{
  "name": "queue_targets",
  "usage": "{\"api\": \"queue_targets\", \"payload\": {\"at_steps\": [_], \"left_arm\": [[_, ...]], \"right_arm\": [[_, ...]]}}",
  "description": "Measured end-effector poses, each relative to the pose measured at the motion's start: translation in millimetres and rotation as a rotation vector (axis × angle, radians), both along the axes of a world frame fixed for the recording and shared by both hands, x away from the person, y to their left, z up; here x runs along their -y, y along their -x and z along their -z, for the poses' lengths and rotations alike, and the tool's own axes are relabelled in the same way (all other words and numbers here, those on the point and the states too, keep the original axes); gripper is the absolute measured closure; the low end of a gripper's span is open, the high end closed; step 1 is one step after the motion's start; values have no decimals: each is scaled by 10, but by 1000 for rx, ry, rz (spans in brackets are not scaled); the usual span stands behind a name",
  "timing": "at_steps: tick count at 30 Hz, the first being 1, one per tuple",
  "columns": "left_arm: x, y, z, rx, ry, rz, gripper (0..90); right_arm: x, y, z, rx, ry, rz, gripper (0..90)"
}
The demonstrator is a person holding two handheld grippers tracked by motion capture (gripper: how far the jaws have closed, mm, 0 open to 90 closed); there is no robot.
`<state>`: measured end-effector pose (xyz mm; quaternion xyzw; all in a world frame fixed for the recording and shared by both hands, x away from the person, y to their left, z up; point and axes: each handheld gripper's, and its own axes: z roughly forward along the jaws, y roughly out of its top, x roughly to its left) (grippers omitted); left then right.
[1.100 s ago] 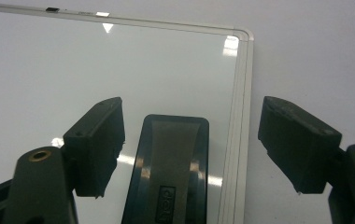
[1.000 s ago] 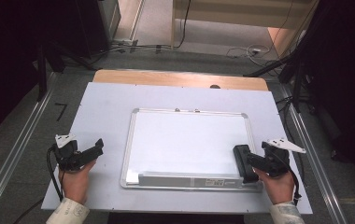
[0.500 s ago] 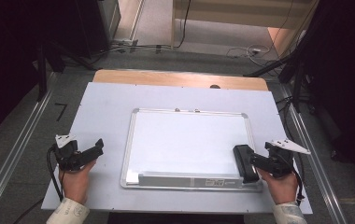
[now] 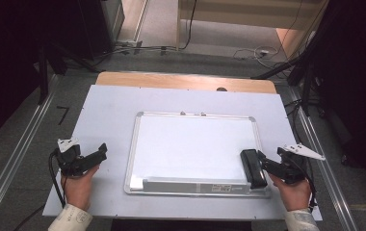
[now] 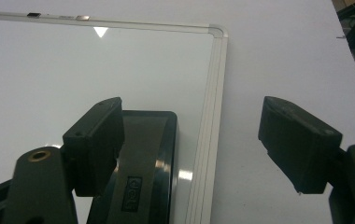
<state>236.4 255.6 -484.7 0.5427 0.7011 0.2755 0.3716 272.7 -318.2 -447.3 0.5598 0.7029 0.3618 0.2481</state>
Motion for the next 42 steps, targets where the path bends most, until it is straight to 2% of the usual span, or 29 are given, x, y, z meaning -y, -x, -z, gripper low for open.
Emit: {"api": "queue_targets", "payload": {"at_steps": [17, 42], "left_arm": [[-2, 2, -2, 0, 0, -1, 63], [-1, 5, -5, 0, 1, -1, 63]], "right_arm": [[113, 15, 20, -7, 5, 16, 213], [348, 69, 33, -11, 4, 75, 213]]}}
